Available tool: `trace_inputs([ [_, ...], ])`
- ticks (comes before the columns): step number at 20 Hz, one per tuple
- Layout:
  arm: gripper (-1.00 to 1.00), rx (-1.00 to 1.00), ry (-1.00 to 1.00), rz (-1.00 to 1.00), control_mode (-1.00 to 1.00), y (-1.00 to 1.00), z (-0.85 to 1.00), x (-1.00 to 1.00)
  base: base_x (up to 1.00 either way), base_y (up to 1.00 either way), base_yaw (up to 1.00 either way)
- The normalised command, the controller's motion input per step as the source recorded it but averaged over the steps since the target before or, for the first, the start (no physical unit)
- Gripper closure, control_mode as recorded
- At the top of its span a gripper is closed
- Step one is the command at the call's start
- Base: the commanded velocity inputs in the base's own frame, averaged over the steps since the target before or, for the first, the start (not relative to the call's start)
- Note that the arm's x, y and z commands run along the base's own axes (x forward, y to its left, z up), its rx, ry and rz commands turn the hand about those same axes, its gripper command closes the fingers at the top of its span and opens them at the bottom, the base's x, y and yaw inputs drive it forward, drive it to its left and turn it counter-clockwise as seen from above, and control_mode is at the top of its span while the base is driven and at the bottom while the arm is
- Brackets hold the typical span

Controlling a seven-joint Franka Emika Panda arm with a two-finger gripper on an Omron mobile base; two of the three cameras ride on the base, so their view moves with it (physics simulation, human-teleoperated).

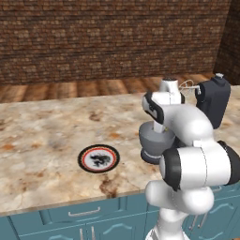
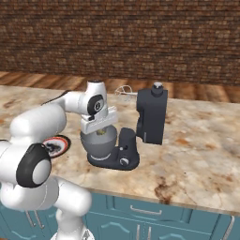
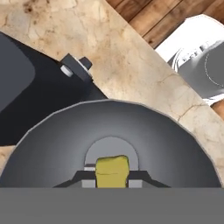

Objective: Add butter and sugar cubes to the stand mixer bowl and then turn on the stand mixer to begin making frosting.

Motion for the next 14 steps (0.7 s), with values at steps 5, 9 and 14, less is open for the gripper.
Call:
trace_inputs([
  [5,1.0,0.0,-0.03,-0.19,-1.0,0.22,-0.12,0.04,0.0,0.0,0.0],
  [9,1.0,0.0,-0.01,-0.19,-1.0,0.41,-0.31,0.09,0.0,0.0,0.0],
  [14,-1.0,0.0,0.0,-0.2,-1.0,0.34,-0.14,0.08,0.0,0.0,0.0],
])
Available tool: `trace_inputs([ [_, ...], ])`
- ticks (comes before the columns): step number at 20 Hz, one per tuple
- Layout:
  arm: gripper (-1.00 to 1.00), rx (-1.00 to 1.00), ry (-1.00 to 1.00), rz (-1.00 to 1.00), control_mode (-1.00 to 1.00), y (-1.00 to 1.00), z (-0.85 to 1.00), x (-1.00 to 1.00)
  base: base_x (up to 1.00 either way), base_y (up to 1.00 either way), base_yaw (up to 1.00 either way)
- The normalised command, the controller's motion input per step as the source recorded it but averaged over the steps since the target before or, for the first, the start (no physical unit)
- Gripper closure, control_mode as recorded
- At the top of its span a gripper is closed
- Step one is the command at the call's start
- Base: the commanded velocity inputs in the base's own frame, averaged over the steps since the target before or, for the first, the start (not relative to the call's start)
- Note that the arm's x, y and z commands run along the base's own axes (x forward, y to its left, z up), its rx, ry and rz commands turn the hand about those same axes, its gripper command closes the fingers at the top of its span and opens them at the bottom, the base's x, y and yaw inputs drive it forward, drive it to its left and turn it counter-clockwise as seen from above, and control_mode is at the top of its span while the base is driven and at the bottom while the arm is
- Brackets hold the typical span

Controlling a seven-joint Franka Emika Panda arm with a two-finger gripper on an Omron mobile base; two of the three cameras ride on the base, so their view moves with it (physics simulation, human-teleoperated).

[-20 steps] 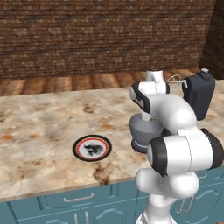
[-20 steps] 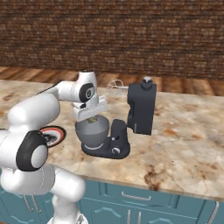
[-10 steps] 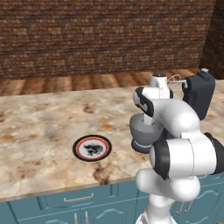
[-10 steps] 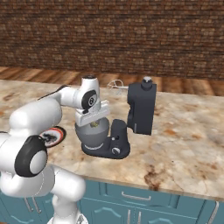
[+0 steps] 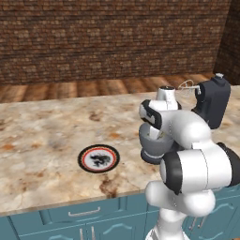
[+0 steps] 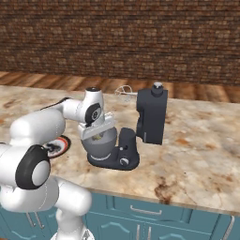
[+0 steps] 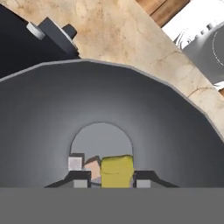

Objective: Add butter and sugar cubes to the stand mixer bowl and then turn on the stand mixer to begin making frosting.

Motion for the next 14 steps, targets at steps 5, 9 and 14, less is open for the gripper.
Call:
trace_inputs([
  [5,-1.0,0.0,0.0,-0.2,-1.0,0.02,0.07,0.02,0.0,0.0,0.0],
  [9,-1.0,0.0,-0.04,-0.19,-1.0,0.14,0.75,-0.01,0.0,0.0,0.0],
  [14,-1.0,0.0,-0.01,-0.2,-1.0,0.23,0.54,0.0,0.0,0.0,0.0],
])
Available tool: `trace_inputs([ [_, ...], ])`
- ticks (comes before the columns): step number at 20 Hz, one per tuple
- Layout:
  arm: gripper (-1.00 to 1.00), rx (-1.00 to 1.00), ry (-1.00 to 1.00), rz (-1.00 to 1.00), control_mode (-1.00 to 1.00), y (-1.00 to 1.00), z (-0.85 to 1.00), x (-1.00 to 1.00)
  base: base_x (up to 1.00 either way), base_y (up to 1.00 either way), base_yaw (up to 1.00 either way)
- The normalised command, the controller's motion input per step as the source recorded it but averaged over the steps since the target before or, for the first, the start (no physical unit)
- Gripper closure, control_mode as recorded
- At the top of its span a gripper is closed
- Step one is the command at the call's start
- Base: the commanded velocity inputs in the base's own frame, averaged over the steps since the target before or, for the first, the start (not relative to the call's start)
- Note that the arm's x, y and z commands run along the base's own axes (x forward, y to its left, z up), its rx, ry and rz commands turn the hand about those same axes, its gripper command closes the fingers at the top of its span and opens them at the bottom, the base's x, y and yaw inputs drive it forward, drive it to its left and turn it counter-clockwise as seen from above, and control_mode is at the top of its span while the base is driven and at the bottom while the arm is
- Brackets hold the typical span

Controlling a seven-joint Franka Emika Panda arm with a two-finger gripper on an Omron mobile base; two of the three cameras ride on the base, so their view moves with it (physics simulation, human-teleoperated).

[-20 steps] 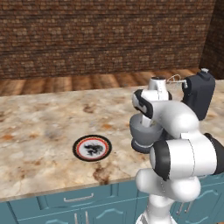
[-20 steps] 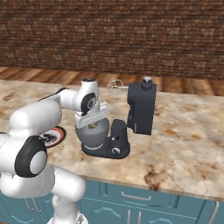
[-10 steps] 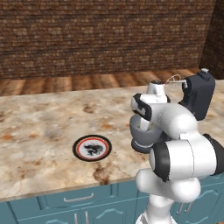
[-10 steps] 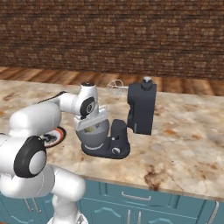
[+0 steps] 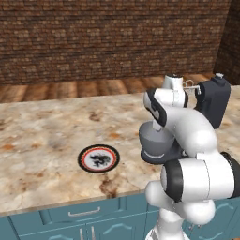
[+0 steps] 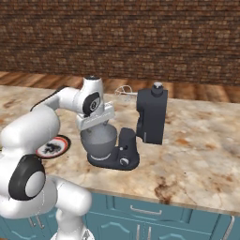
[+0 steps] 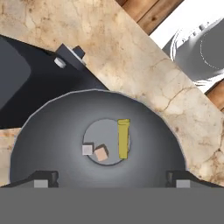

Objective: Add butter and sugar cubes to the stand mixer bowl and then turn on the stand mixer to begin making frosting.

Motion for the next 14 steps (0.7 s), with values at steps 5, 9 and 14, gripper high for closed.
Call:
trace_inputs([
  [5,-1.0,0.0,-0.01,-0.19,-1.0,0.17,0.2,-0.04,0.0,0.0,0.0],
  [9,-1.0,0.01,-0.05,-0.11,-1.0,0.11,1.0,-0.74,0.0,0.0,0.0],
  [14,-1.0,0.02,-0.01,-0.13,-1.0,0.0,0.99,-0.96,0.0,0.0,0.0],
])
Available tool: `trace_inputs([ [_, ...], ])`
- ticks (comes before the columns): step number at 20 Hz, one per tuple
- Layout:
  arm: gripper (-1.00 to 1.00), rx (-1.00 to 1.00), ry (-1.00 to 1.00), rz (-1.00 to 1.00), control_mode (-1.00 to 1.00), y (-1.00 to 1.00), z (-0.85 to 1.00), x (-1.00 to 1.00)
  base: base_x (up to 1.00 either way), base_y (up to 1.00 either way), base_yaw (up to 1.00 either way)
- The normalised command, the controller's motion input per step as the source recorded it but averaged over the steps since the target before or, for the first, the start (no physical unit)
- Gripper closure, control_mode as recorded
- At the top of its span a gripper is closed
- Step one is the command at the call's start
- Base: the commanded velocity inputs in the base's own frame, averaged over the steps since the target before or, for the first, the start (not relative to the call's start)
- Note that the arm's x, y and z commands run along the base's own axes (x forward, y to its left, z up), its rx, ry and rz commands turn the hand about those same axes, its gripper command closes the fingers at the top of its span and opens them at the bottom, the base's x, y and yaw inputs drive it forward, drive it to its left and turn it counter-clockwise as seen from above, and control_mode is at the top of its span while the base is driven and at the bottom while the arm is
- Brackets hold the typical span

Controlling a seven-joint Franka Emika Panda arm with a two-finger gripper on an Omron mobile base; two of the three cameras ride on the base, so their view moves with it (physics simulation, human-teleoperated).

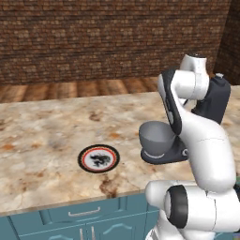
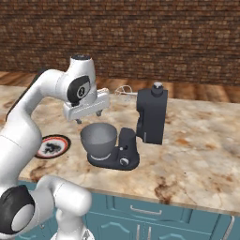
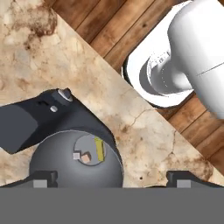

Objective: Add butter and sugar cubes to the stand mixer bowl and then turn on the stand mixer to begin making frosting.

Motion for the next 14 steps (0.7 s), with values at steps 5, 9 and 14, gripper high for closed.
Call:
trace_inputs([
  [5,-1.0,0.05,0.0,-0.07,-1.0,-0.25,0.69,-0.4,0.0,0.0,0.0],
  [9,-1.0,0.22,-0.05,0.0,-1.0,-0.82,0.18,0.0,0.0,0.0,0.0],
  [14,-1.0,0.24,-0.27,0.03,-1.0,-0.88,0.0,0.0,0.0,0.0,0.0],
])
